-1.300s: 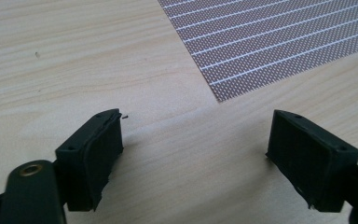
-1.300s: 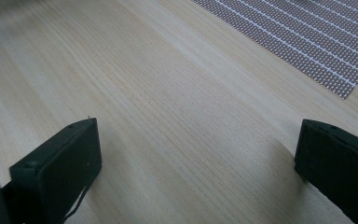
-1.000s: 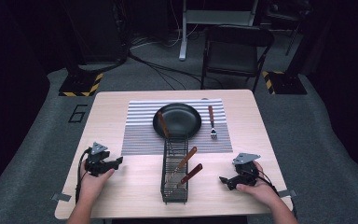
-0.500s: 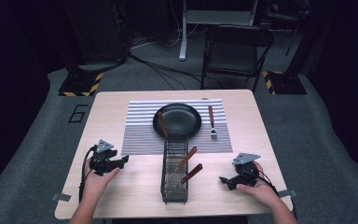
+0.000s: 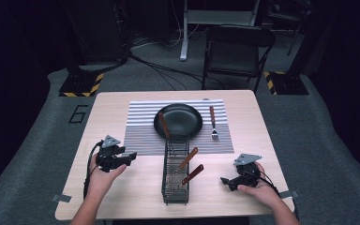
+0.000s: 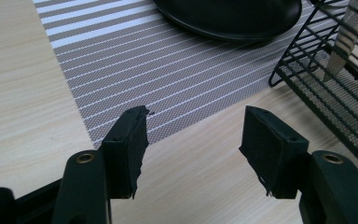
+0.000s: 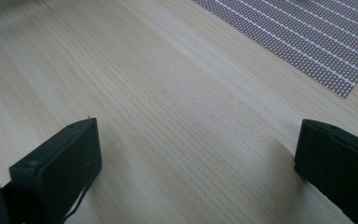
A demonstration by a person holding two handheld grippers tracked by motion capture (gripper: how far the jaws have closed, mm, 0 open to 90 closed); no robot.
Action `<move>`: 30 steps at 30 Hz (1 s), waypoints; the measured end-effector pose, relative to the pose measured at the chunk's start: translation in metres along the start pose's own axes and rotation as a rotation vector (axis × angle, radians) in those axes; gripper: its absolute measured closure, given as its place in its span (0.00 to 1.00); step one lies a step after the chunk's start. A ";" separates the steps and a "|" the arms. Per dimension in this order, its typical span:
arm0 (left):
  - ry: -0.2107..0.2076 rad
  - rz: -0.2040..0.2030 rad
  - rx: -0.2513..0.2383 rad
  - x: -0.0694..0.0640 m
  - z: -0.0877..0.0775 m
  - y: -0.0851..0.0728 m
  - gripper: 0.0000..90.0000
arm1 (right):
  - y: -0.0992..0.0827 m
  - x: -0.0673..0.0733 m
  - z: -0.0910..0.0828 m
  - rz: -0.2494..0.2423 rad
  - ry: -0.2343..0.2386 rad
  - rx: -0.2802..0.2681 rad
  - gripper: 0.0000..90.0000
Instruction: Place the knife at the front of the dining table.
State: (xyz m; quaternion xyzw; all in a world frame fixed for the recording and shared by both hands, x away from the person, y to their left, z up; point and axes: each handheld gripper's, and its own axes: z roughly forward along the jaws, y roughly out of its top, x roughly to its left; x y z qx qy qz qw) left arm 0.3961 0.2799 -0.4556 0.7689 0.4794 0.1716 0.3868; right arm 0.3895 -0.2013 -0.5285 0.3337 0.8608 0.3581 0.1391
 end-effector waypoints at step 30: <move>-0.132 0.051 -0.031 -0.034 0.001 0.058 0.60 | 0.000 -0.001 0.000 -0.009 0.002 0.002 0.00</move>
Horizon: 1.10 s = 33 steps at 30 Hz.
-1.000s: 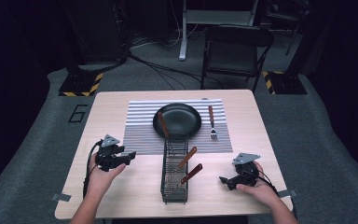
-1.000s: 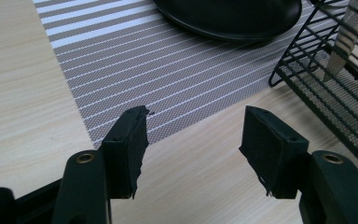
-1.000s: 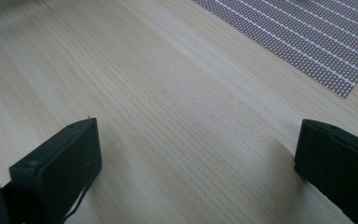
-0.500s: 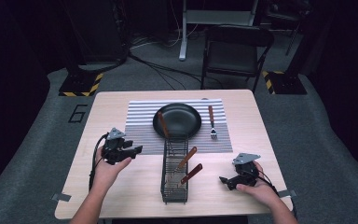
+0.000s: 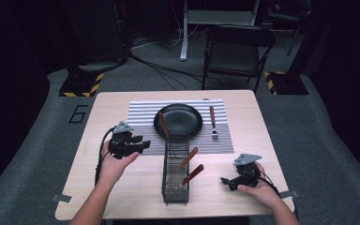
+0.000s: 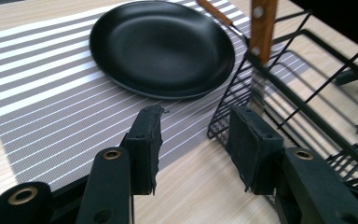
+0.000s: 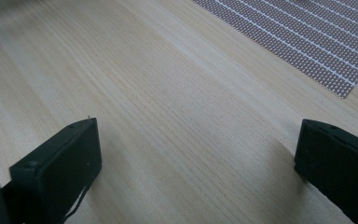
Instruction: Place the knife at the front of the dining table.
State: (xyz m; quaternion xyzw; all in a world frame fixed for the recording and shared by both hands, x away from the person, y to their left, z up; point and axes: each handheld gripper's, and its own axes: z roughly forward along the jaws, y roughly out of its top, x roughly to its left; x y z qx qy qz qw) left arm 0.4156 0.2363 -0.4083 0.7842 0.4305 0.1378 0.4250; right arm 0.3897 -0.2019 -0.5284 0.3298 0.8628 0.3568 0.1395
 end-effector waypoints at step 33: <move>-0.065 0.013 -0.016 -0.027 0.024 0.034 0.64 | 0.000 0.000 0.000 -0.002 0.002 0.000 0.00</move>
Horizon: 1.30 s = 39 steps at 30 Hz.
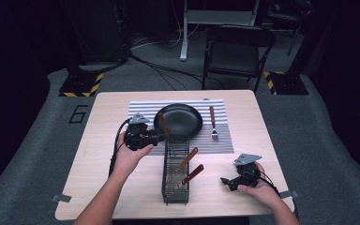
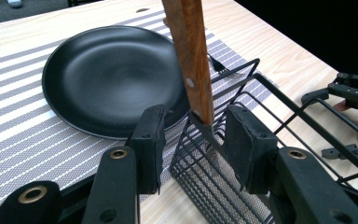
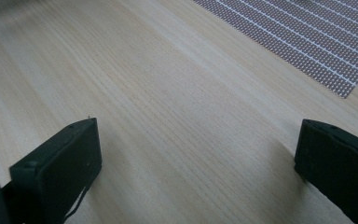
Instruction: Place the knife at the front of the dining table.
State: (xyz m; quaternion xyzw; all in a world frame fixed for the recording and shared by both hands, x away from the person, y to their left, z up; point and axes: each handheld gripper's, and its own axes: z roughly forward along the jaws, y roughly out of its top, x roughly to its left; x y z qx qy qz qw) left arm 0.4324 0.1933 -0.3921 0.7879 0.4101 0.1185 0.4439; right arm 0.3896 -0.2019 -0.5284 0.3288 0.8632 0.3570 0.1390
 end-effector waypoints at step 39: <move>-0.045 0.008 -0.032 -0.013 0.020 0.005 0.88 | 0.000 0.001 0.000 0.000 0.004 0.001 0.00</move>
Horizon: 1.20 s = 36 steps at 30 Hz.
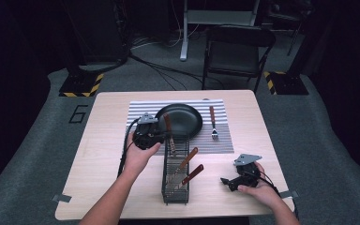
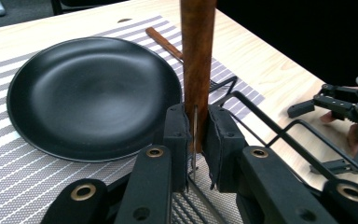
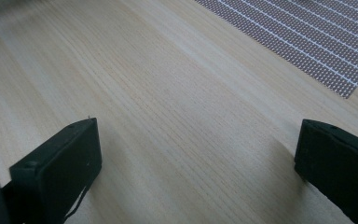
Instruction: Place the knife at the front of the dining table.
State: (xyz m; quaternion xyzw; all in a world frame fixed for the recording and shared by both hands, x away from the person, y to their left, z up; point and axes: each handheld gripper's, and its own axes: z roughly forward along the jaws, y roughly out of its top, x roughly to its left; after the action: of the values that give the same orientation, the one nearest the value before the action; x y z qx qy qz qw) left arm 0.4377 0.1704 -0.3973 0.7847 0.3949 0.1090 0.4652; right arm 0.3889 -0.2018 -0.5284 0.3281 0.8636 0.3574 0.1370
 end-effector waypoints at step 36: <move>-0.032 0.085 -0.045 -0.024 -0.049 0.052 0.89 | 0.000 0.000 0.000 -0.002 0.001 0.001 0.00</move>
State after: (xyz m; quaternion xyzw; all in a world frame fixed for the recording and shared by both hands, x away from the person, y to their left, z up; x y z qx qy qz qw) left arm 0.4225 0.1715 -0.3242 0.7916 0.3512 0.1252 0.4841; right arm 0.3889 -0.2019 -0.5284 0.3270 0.8642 0.3569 0.1371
